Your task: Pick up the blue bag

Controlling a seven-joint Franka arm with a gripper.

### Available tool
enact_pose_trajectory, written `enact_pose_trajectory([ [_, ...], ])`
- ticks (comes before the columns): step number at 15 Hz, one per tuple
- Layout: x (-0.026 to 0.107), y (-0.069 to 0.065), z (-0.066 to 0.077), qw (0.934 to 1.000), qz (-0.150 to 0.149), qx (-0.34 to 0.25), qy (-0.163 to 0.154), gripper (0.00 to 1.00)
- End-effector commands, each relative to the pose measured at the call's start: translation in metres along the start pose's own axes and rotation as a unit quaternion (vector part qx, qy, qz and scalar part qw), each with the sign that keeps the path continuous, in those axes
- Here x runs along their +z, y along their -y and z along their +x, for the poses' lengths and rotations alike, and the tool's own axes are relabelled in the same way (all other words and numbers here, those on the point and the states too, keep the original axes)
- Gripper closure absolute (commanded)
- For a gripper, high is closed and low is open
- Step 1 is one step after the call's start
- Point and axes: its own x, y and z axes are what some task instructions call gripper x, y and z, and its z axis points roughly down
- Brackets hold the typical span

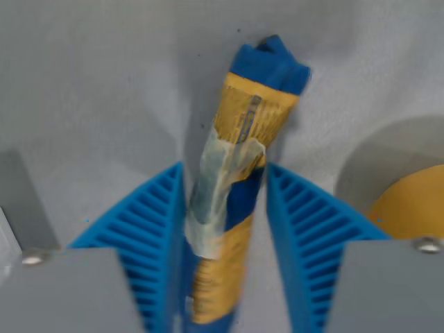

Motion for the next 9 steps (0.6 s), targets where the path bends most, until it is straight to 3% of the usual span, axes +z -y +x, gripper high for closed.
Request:
enact_pose_trajectory([
  [1, -0.002, 0.002, -0.002, 0.9989, 0.032, 0.009, -0.032, 1.0],
  [6, -0.002, 0.002, -0.002, 0.9989, 0.032, 0.009, -0.032, 1.0],
  [9, -0.018, 0.002, -0.001, 0.9991, 0.031, 0.008, -0.027, 1.0],
])
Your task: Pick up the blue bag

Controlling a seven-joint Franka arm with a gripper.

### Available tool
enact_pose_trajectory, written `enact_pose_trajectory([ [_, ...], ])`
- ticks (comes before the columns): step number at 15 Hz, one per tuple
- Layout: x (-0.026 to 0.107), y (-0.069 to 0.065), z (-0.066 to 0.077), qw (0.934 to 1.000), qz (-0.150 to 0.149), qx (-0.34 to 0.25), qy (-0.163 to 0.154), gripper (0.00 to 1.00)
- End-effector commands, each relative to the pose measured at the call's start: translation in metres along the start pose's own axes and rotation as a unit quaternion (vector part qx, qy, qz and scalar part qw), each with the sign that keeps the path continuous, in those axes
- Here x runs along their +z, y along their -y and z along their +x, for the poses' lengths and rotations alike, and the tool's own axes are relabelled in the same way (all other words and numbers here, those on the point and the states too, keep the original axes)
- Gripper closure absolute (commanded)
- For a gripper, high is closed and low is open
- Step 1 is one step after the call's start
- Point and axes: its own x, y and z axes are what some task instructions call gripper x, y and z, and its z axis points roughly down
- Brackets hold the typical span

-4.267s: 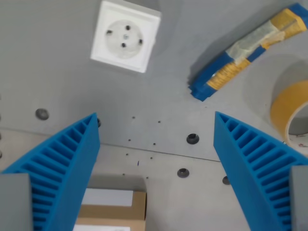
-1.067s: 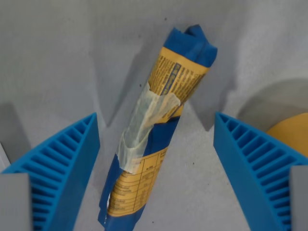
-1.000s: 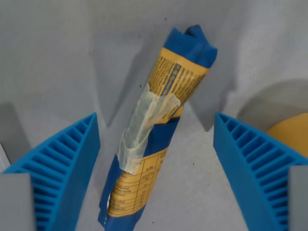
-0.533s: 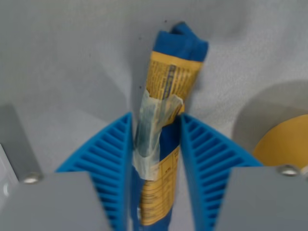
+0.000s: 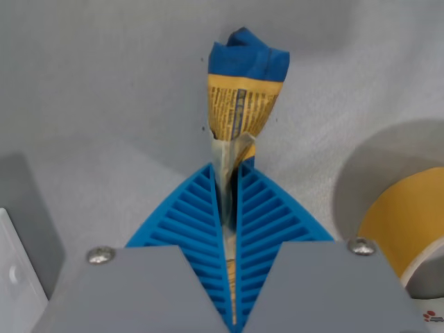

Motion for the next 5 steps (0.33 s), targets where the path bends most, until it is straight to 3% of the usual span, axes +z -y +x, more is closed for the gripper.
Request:
enact_pose_trajectory([
  [1, -0.018, 0.002, -0.004, 0.9993, 0.03, 0.009, -0.019, 1.0],
  [5, -0.038, 0.0, -0.006, 0.9996, 0.028, 0.009, -0.006, 1.0],
])
